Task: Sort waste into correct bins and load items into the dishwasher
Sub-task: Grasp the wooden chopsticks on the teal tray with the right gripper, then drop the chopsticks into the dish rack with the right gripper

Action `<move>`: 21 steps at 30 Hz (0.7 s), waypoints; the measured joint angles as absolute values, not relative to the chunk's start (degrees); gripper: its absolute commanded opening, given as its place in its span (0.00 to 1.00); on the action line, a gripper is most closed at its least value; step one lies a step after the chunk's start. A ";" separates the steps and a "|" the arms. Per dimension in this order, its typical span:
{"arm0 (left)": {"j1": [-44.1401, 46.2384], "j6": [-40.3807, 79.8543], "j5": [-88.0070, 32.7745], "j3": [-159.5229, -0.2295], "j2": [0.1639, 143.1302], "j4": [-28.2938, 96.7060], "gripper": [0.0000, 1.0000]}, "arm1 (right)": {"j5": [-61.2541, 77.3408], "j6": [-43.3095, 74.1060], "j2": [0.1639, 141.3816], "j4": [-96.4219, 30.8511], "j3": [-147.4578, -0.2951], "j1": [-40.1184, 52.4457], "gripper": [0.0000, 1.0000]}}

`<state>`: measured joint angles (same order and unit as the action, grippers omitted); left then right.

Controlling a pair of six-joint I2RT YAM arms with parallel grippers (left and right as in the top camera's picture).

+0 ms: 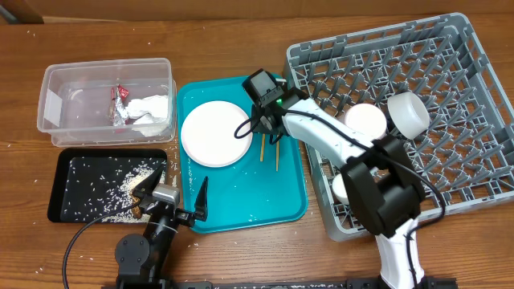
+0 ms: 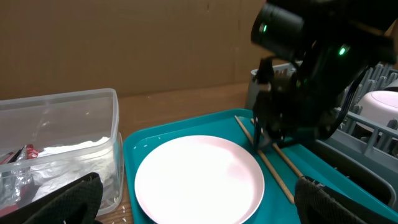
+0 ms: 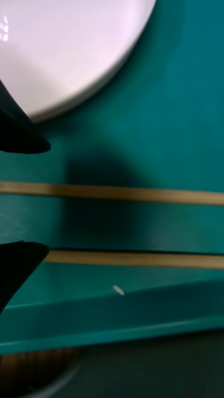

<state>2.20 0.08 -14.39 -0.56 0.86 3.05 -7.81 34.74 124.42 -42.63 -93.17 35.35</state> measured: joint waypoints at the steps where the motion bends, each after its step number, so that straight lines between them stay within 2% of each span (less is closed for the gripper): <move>1: 2.20 0.08 -14.39 -0.56 0.86 3.05 1.00 | -7.70 35.31 125.21 -42.63 -93.14 35.33 0.34; 2: 2.20 0.08 -14.39 -0.56 0.86 3.05 1.00 | -7.42 35.38 126.02 -42.70 -93.08 35.29 0.32; 4: 2.20 0.08 -14.39 -0.56 0.86 3.05 1.00 | -6.50 35.83 126.21 -42.57 -93.08 35.29 0.06; 5: 2.20 0.08 -14.39 -0.56 0.86 3.03 1.00 | -5.76 35.94 126.21 -43.00 -93.10 35.29 0.04; 14: 2.20 0.08 -14.39 -0.56 0.86 3.05 1.00 | -3.53 33.95 124.55 -51.57 -94.94 34.83 0.04; 21: 2.20 0.08 -14.39 -0.56 0.86 3.03 1.00 | -7.38 20.62 107.90 -53.23 -98.50 33.12 0.04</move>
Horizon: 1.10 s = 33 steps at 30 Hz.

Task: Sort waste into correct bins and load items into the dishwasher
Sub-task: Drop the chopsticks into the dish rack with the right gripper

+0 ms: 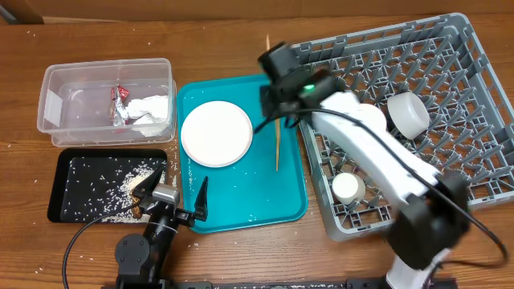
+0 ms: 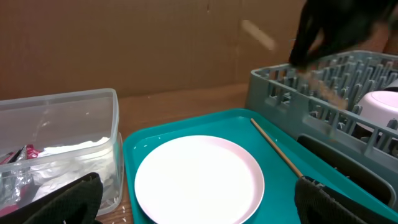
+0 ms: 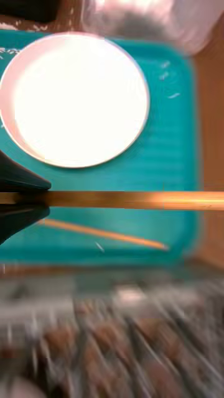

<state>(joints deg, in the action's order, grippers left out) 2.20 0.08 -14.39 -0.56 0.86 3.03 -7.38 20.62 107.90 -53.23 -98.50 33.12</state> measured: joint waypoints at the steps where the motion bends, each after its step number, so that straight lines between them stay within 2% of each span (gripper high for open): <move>1: 2.20 0.08 -14.39 -0.56 0.86 3.05 1.00 | -8.12 18.76 106.65 -53.60 -98.96 32.42 0.04; 9: 2.20 0.08 -14.39 -0.56 0.86 3.03 1.00 | -7.42 6.04 107.98 -55.86 -97.36 22.48 0.04; 10: 2.20 0.08 -14.39 -0.56 0.86 3.03 1.00 | -6.72 4.89 108.16 -56.36 -96.90 21.69 0.16; 11: 2.20 0.08 -14.39 -0.56 0.86 3.03 1.00 | -6.13 4.34 108.18 -56.58 -96.64 21.39 0.34; 16: 2.20 0.08 -14.39 -0.56 0.86 3.05 1.00 | -3.62 2.57 108.20 -58.15 -96.47 23.27 0.54; 19: 2.20 0.08 -14.39 -0.56 0.86 3.05 1.00 | -0.64 3.09 108.20 -57.98 -96.47 26.57 0.60; 24: 2.20 0.08 -14.39 -0.56 0.86 3.03 1.00 | 1.02 11.29 108.33 -51.44 -95.83 34.06 0.63; 29: 2.20 0.08 -14.39 -0.56 0.86 3.03 1.00 | -7.38 24.27 115.20 -48.27 -94.13 35.75 0.61; 33: 2.20 0.08 -14.39 -0.56 0.86 3.03 1.00 | -8.93 28.69 123.09 -47.66 -92.75 33.67 0.35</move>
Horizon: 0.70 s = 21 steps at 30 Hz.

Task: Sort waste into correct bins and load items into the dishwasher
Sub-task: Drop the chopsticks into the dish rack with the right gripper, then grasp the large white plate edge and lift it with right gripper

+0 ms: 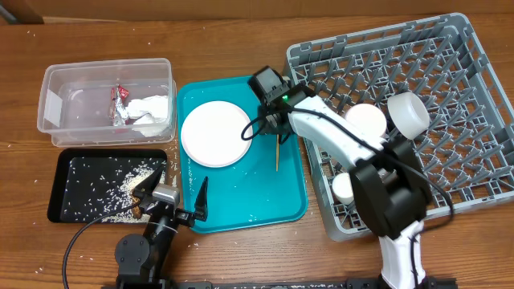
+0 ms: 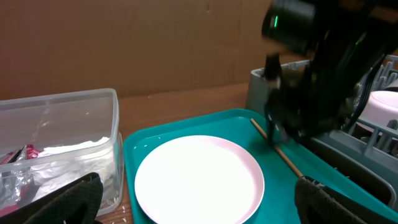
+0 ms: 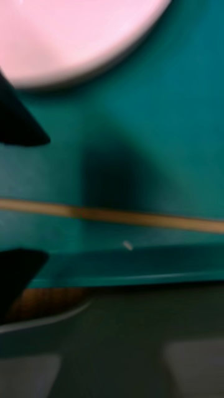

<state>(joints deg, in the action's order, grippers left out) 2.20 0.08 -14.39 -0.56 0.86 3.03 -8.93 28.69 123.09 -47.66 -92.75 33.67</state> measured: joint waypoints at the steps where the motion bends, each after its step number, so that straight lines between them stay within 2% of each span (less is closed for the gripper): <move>1: 2.20 0.08 -14.39 -0.56 0.86 3.03 1.00 | -8.62 29.10 124.05 -47.70 -92.51 33.30 0.31; 3: 2.20 0.08 -14.39 -0.54 0.84 3.05 1.00 | -5.80 30.02 124.75 -48.01 -92.49 33.15 0.07; 4: 2.20 0.08 -14.39 -0.54 0.84 3.01 1.00 | -4.80 30.59 124.75 -48.31 -92.47 33.19 0.04; 12: 2.20 0.08 -14.39 -0.54 0.86 3.01 1.00 | -1.74 31.29 124.36 -53.17 -93.86 33.36 0.04; 15: 2.20 0.08 -14.39 -0.54 0.86 3.01 1.00 | -3.81 28.40 117.91 -54.46 -95.04 32.77 0.04; 18: 2.20 0.08 -14.39 -0.54 0.84 3.01 1.00 | -7.99 15.35 107.48 -54.94 -96.82 29.87 0.04; 21: 2.20 0.08 -14.39 -0.54 0.84 3.01 1.00 | -9.89 3.55 105.67 -55.16 -96.95 23.81 0.06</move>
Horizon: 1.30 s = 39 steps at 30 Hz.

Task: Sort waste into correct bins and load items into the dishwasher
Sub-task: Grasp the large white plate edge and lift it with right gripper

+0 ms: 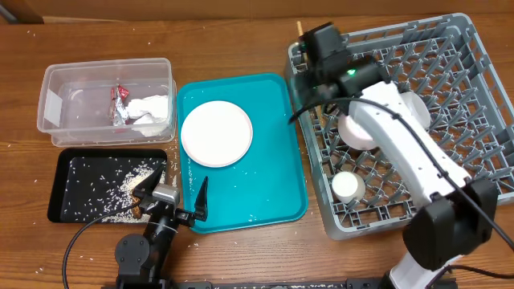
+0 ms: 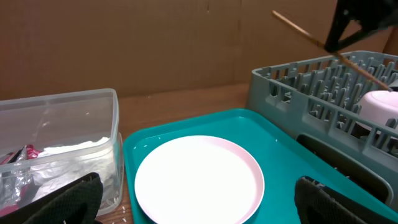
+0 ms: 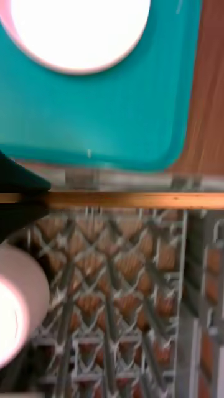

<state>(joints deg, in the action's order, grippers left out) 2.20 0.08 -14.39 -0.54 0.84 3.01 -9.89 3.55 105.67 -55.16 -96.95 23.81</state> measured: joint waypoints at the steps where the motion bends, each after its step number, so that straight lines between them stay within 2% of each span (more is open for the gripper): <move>1: 2.20 0.08 -14.39 -0.54 0.86 3.01 1.00 | -9.82 1.61 106.74 -55.35 -95.90 21.98 0.17; 2: 2.20 0.08 -14.39 -0.54 0.84 3.01 1.00 | -9.54 1.06 107.24 -55.70 -95.59 21.34 0.21; 4: 2.20 0.08 -14.39 -0.54 0.84 3.01 1.00 | -8.78 -0.38 108.07 -57.74 -94.56 20.64 0.38; 9: 2.20 0.08 -14.39 -0.51 0.86 3.01 1.00 | -5.72 -0.23 108.07 -58.63 -94.61 25.06 0.57; 10: 2.20 0.08 -14.39 -0.51 0.86 3.01 1.00 | -4.23 0.32 108.07 -57.41 -94.61 26.94 0.65; 11: 2.20 0.08 -14.39 -0.51 0.84 2.98 1.00 | -3.07 0.82 108.07 -56.40 -94.61 28.34 0.68; 14: 2.20 0.08 -14.39 -0.51 0.86 3.01 1.00 | 0.05 5.28 108.07 -51.31 -94.52 33.65 0.69; 19: 2.20 0.08 -14.39 -0.51 0.86 2.98 1.00 | 0.14 21.67 108.51 -43.24 -91.22 37.91 0.69; 23: 2.20 0.08 -14.39 -0.51 0.86 3.01 1.00 | -0.80 31.51 114.65 -39.97 -90.08 37.52 0.59; 25: 2.20 0.08 -14.39 -0.51 0.86 3.01 1.00 | 0.27 34.06 119.33 -38.72 -89.49 37.50 0.48; 26: 2.20 0.08 -14.39 -0.51 0.86 3.01 1.00 | 0.69 35.03 120.77 -38.76 -89.45 37.50 0.40; 28: 2.20 0.08 -14.39 -0.51 0.86 2.98 1.00 | 1.23 36.42 122.45 -38.89 -89.32 37.50 0.16; 30: 2.20 0.08 -14.39 -0.51 0.86 3.01 1.00 | 1.72 37.60 123.22 -39.66 -89.23 37.50 0.07; 31: 2.20 0.08 -14.39 -0.51 0.86 3.01 1.00 | 1.93 38.15 123.28 -40.25 -89.23 37.50 0.04; 36: 2.20 0.08 -14.39 -0.51 0.86 2.98 1.00 | 2.74 38.68 122.28 -44.97 -89.25 35.38 0.04; 39: 2.20 0.08 -14.39 -0.51 0.86 3.01 1.00 | 1.65 34.22 117.36 -45.87 -89.12 32.32 0.04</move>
